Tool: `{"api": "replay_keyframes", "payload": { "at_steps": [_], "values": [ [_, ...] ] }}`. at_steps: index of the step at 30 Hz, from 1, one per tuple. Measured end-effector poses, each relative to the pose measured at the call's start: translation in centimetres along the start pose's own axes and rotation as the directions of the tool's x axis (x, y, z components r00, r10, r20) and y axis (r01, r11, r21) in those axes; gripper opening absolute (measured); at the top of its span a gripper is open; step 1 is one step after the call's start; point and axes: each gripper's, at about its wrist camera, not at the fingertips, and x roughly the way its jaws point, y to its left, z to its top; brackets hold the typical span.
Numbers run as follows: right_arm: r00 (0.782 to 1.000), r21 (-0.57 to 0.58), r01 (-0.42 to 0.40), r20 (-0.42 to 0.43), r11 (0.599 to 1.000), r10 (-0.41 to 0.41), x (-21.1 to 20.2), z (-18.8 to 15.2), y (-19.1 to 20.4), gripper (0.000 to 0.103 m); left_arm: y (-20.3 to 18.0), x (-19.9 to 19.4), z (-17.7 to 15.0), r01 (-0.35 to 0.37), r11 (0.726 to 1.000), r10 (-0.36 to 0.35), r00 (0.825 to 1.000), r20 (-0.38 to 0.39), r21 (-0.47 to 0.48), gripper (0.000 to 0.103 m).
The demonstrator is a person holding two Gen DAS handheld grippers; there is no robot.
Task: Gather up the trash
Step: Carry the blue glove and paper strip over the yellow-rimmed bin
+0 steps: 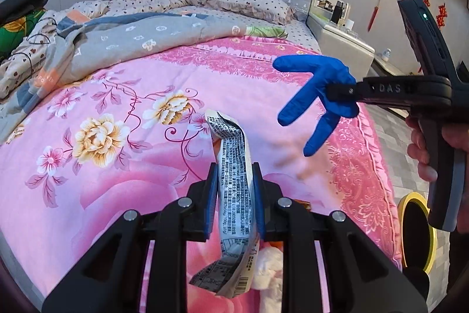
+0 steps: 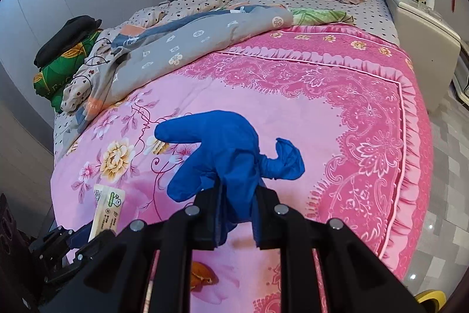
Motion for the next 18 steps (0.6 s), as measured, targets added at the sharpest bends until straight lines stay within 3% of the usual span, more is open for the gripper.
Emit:
{"api": "replay_keyframes", "payload": {
  "at_steps": [8,18],
  "values": [
    [0.998,0.052,-0.005,0.056,0.999,0.002,-5.9,-3.5,-2.1,0.015,-3.6,-4.8,-0.3,0.039,0.998,-0.041,0.998,0.037,0.057,0.021],
    [0.994,0.093,0.031,0.104,0.995,-0.041,-12.3,-8.0,-5.1,0.015,-9.6,-10.1,-1.2,0.132,0.982,-0.142,0.987,0.073,0.135,0.021]
  ]
}}
